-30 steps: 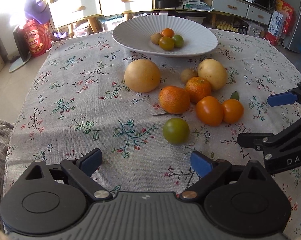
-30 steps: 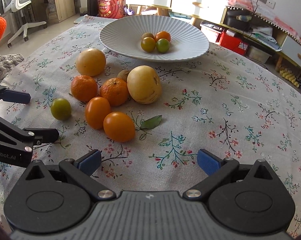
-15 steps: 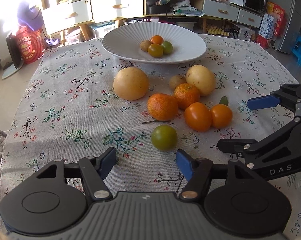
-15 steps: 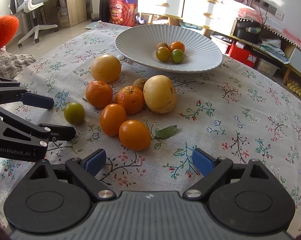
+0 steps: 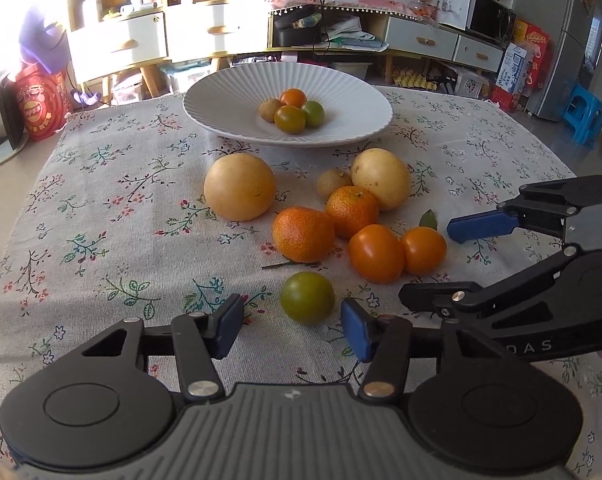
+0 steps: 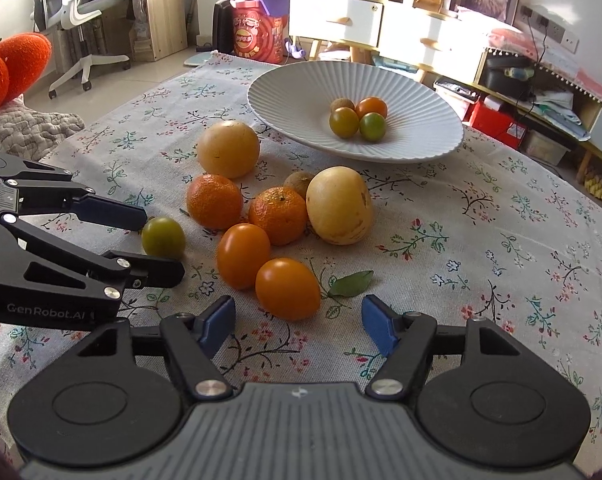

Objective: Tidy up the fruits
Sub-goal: 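Grasp a green cherry tomato with the left gripper while the right gripper grasps an orange cherry tomato, then lift both held cherry tomatoes and carry them over the white bowl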

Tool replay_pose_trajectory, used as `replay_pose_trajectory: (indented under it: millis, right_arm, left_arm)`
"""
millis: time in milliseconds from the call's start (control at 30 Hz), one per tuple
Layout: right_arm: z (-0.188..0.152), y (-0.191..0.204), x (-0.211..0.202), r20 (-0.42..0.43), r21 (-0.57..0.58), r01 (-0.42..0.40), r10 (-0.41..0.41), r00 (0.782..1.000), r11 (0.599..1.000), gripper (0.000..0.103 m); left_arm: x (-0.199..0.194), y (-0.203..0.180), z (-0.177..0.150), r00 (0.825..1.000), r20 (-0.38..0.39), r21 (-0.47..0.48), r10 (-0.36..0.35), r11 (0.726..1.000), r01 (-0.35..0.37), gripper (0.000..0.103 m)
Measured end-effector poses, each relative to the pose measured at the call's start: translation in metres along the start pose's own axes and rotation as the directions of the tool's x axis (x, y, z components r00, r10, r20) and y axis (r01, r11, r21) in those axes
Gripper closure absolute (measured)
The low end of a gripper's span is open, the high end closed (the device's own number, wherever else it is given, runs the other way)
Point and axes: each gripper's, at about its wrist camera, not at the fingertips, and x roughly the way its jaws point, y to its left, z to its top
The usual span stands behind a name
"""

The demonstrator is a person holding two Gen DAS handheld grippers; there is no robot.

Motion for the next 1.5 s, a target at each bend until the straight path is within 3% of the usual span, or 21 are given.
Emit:
replay_pose_trajectory:
  millis: [300,433,567,1500]
  right_arm:
    - [0.002,0.003,0.0,0.021,-0.021,-0.012,0.012,1.0,1.0,0.057]
    - [0.002,0.005,-0.001,0.026,-0.032,-0.02,0.021,0.999,0.999,0.066]
    - [0.002,0.006,-0.002,0.032,-0.049,-0.012,0.013,0.999,0.999,0.072]
    - [0.013,0.002,-0.013,0.069,-0.028,0.001,0.001,0.998,1.0,0.072]
  left_arm:
    - [-0.001,-0.003,0.002,1.0,-0.005,0.002,-0.016,1.0,0.016,0.084]
    - [-0.001,-0.002,0.002,1.0,-0.008,-0.01,-0.026,1.0,0.026,0.097]
    - [-0.001,-0.003,0.003,1.0,-0.01,-0.002,-0.022,1.0,0.022,0.098]
    - [-0.01,-0.004,0.011,1.0,0.005,-0.006,0.003,1.0,-0.003,0.099]
